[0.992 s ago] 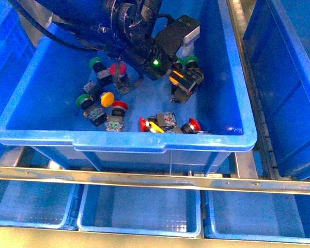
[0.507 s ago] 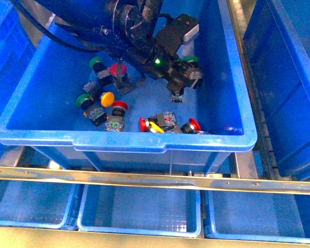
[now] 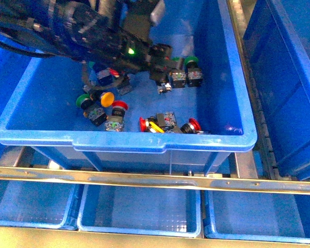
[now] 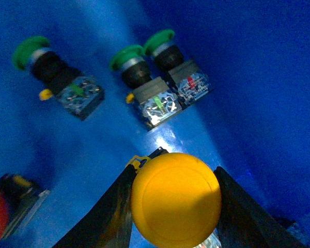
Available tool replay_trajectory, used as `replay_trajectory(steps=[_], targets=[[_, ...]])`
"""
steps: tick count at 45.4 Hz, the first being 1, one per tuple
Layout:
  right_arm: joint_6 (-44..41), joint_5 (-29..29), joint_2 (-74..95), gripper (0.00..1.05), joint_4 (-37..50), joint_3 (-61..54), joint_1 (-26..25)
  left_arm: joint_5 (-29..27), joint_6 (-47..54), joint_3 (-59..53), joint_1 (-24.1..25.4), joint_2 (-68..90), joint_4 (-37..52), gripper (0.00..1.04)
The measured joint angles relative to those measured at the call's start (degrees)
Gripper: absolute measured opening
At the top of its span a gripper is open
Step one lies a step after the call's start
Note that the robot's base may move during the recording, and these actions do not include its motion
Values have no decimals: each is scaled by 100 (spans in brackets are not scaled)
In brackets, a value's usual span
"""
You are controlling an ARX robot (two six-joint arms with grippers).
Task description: Pick red and yellow buttons and place in box
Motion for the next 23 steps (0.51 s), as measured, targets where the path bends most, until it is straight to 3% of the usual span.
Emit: replay_trajectory(steps=[23], targets=[[0, 0, 0, 97, 0, 2, 0, 208, -1864, -2616, 658, -2118, 824, 36]])
